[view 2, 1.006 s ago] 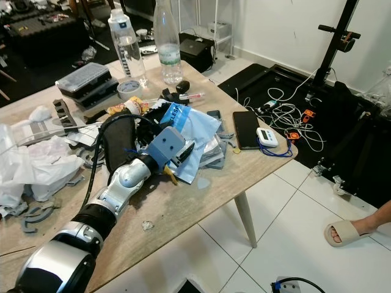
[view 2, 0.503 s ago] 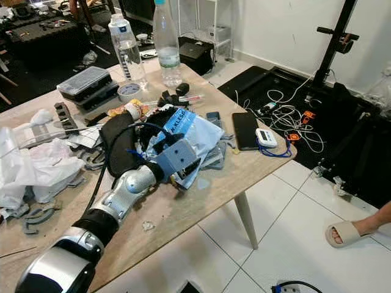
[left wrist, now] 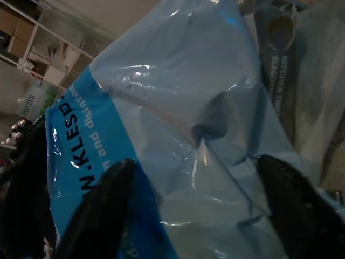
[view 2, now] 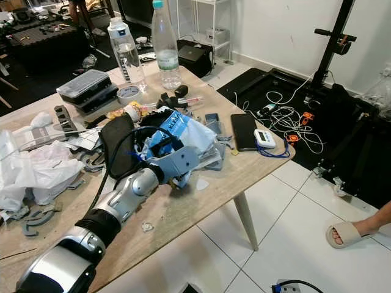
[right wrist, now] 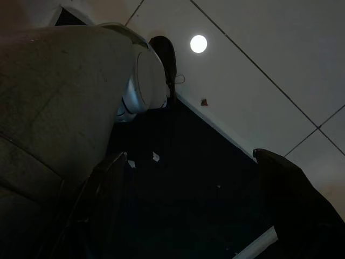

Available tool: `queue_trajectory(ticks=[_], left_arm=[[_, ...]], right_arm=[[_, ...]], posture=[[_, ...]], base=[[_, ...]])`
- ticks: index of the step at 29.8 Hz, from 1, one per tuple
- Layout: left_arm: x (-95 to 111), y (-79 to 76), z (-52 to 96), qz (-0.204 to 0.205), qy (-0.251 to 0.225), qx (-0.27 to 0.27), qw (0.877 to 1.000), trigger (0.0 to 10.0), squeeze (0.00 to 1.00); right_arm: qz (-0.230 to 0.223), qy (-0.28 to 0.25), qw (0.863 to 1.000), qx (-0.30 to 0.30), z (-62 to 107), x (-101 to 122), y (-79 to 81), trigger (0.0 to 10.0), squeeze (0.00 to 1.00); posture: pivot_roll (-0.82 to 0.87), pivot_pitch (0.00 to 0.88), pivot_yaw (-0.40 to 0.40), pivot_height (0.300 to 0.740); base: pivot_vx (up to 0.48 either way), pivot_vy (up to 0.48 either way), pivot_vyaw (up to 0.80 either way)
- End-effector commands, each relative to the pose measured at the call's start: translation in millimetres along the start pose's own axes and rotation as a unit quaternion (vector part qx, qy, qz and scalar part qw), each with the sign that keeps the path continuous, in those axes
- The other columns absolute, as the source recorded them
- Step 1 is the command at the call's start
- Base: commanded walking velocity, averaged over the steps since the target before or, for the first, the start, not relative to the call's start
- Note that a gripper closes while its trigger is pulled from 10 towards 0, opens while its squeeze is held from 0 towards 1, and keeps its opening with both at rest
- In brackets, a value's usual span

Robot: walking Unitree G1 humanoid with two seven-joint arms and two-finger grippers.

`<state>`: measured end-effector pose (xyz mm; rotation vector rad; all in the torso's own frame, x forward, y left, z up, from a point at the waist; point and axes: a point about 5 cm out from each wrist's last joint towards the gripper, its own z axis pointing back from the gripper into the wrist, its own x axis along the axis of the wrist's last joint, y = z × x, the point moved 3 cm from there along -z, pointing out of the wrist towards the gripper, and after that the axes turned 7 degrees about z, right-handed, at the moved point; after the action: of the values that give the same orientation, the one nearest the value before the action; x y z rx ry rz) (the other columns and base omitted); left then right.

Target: Picking trash to rubbish bin

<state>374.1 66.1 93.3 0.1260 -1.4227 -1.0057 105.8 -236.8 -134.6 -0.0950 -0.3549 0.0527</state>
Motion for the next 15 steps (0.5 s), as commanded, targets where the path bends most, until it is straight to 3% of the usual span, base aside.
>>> queue_trajectory(ticks=[1, 15], left_arm=[[-16.4, -0.7, 3.1, -0.009, 0.040, -0.008, 0.999, 0.0, 0.00], [-17.6, -3.6, 1.6, -0.007, 0.053, -0.007, 0.999, 0.0, 0.00]], right_arm=[[-0.006, 0.004, 1.000, 0.003, -0.1, -3.2, 3.8, 10.0, 0.00], [-0.009, 0.003, 1.000, 0.002, 0.1, -3.6, 2.2, 10.0, 0.00]], posture=[[-0.11, 0.038, 0.062, 0.740], [-0.12, 0.037, 0.058, 0.740]], base=[[0.000, 0.000, 0.00], [0.000, 0.000, 0.00]])
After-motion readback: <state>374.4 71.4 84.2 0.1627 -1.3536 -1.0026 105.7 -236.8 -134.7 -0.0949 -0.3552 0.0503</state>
